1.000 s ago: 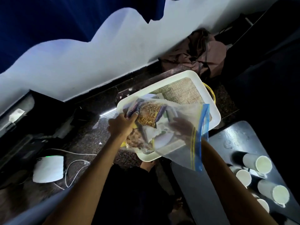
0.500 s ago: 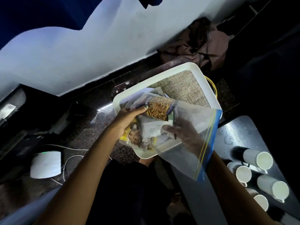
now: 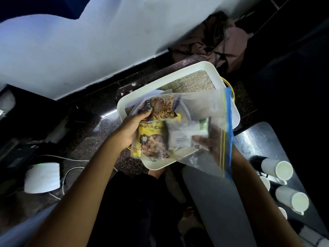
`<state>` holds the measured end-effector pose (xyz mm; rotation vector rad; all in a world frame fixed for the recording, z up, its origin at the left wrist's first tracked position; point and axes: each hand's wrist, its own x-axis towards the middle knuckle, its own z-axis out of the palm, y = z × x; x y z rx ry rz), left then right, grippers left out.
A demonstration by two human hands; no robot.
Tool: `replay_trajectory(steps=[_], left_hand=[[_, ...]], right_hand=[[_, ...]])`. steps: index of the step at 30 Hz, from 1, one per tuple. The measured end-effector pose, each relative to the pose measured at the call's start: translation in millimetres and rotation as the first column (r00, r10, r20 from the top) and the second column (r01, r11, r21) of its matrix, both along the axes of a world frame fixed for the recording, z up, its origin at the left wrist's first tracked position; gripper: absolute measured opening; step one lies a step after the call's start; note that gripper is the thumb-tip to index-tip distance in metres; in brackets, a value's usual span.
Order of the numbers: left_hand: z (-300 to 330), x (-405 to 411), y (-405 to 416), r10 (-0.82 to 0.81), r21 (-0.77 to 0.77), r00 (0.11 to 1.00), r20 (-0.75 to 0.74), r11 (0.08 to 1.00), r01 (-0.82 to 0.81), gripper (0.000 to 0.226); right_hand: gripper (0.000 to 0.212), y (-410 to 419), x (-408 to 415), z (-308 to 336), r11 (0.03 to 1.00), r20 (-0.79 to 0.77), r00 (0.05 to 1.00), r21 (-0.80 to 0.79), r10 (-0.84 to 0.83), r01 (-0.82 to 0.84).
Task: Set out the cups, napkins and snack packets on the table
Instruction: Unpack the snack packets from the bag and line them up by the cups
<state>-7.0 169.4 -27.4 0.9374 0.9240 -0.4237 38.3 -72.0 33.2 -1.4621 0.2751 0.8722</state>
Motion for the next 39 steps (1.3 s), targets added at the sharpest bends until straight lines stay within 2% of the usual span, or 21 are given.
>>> replay_trajectory(steps=[3, 5, 7, 10, 13, 16, 17, 19, 21, 24, 26, 30, 32, 34, 35, 37, 39], left_hand=[[0.7, -15.1, 11.5, 0.047, 0.046, 0.997, 0.065, 0.998, -0.05, 0.056], [-1.1, -24.6, 21.1, 0.102, 0.106, 0.988, 0.119, 0.988, -0.115, 0.045], [-4.1, -33.2, 30.8, 0.164, 0.123, 0.968, 0.19, 0.974, -0.189, 0.032], [-6.7, -45.4, 37.4, 0.144, 0.153, 0.96, 0.242, 0.971, -0.184, 0.027], [-7.4, -51.8, 34.5, 0.159, 0.184, 0.955, 0.252, 0.961, -0.208, 0.03], [-7.4, -53.6, 30.6, 0.192, 0.202, 0.951, 0.242, 0.949, -0.243, 0.047], [-7.0, -54.0, 30.2, 0.208, 0.2, 0.951, 0.231, 0.946, -0.256, 0.052], [-6.0, -54.9, 30.3, 0.237, 0.193, 0.951, 0.201, 0.942, -0.275, 0.058], [-4.6, -54.8, 30.1, 0.249, 0.184, 0.951, 0.184, 0.941, -0.282, 0.061], [-3.3, -54.2, 30.7, 0.228, 0.177, 0.957, 0.181, 0.949, -0.259, 0.053], [-3.8, -54.1, 31.6, 0.235, 0.181, 0.957, 0.169, 0.947, -0.264, 0.043], [-3.5, -53.0, 28.7, 0.25, 0.151, 0.953, 0.169, 0.949, -0.276, 0.051], [-3.0, -52.1, 26.0, 0.255, 0.152, 0.944, 0.209, 0.945, -0.289, 0.046], [-2.7, -51.0, 23.8, 0.261, 0.142, 0.934, 0.244, 0.943, -0.3, 0.035], [-2.8, -50.5, 23.0, 0.252, 0.139, 0.932, 0.259, 0.945, -0.295, 0.034], [-3.4, -51.2, 21.6, 0.246, 0.134, 0.928, 0.281, 0.947, -0.291, 0.036], [-5.3, -53.2, 21.0, 0.255, 0.14, 0.924, 0.283, 0.943, -0.303, 0.034]], right_hand=[[0.05, -15.3, 5.3, 10.1, 0.984, 0.058, 0.983, -0.026, -0.173, 0.175], [0.041, -22.1, 10.1, 16.8, 0.967, 0.148, 0.956, 0.015, -0.254, 0.255], [0.042, -26.6, 14.9, 24.1, 0.948, 0.227, 0.923, 0.006, -0.312, 0.319], [0.045, -30.4, 23.3, 24.0, 0.884, 0.4, 0.833, -0.104, -0.382, 0.455], [0.047, -27.3, 27.1, 9.0, 0.8, 0.643, 0.722, -0.278, -0.256, 0.532], [0.05, -21.4, 22.0, -13.5, 0.725, 0.793, 0.605, -0.46, 0.076, 0.513], [0.049, -20.6, 18.5, -23.3, 0.7, 0.789, 0.57, -0.54, 0.23, 0.466], [0.045, -20.6, 11.4, -42.6, 0.591, 0.666, 0.512, -0.736, 0.542, 0.331], [0.041, -23.3, 3.7, -56.1, 0.484, 0.506, 0.5, -0.855, 0.703, 0.186], [0.041, -34.0, 2.0, -64.4, 0.428, 0.407, 0.475, -0.901, 0.78, 0.069], [0.048, -42.4, 11.6, -64.4, 0.362, 0.318, 0.455, -0.932, 0.832, -0.011], [0.025, -53.7, 36.2, -55.8, 0.243, 0.186, 0.443, -0.967, 0.877, -0.076], [0.024, -54.5, 44.2, -52.9, 0.238, 0.173, 0.448, -0.967, 0.877, -0.091], [0.026, -51.0, 46.1, -49.5, 0.277, 0.207, 0.463, -0.957, 0.862, -0.088], [0.028, -47.2, 44.5, -45.2, 0.334, 0.262, 0.496, -0.941, 0.828, -0.061], [0.039, -38.8, 38.5, -33.6, 0.532, 0.491, 0.563, -0.84, 0.665, 0.105], [0.04, -30.0, 28.2, -21.3, 0.7, 0.694, 0.558, -0.666, 0.454, 0.259]])
